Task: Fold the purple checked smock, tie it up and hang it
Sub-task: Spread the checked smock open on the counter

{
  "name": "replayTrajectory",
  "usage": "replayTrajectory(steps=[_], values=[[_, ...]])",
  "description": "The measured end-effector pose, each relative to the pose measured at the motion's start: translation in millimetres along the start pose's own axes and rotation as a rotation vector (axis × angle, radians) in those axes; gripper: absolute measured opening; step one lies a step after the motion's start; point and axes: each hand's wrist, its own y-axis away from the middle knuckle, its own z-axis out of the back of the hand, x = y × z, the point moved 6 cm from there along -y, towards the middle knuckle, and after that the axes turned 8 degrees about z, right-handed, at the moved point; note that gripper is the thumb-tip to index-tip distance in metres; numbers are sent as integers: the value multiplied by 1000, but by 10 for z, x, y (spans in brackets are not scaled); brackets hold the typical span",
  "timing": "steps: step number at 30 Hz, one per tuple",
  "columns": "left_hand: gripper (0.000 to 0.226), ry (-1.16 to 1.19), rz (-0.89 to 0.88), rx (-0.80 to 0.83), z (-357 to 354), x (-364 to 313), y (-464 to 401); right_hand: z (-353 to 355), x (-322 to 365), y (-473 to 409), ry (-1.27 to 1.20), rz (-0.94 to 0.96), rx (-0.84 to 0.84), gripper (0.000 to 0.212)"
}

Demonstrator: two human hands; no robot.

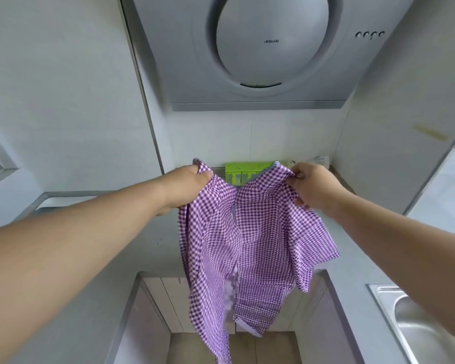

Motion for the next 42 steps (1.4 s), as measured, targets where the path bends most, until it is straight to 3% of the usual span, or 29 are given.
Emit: replayTrajectory(steps=[5, 8, 11, 17, 28, 42], values=[[48, -318, -101, -44, 43, -76, -104, -76, 273, -40, 213, 171, 33, 19], [24, -474, -177, -8, 63, -129, -80, -54, 244, -73, 279, 203, 17, 21], [27, -575, -209, -90, 233, -97, -157, 25, 215, -119, 291, 251, -53, 20], [36, -644, -174, -394, 712, -29, -289, 178, 198, -330, 251, 263, -150, 16], [30, -700, -200, -527, 759, -151, -839, 309, 122, -970, 474, 321, -203, 30], [32, -857, -44, -471, 541, -318, -2896, -593, -969, -2920, 554, 366, 110, 29]])
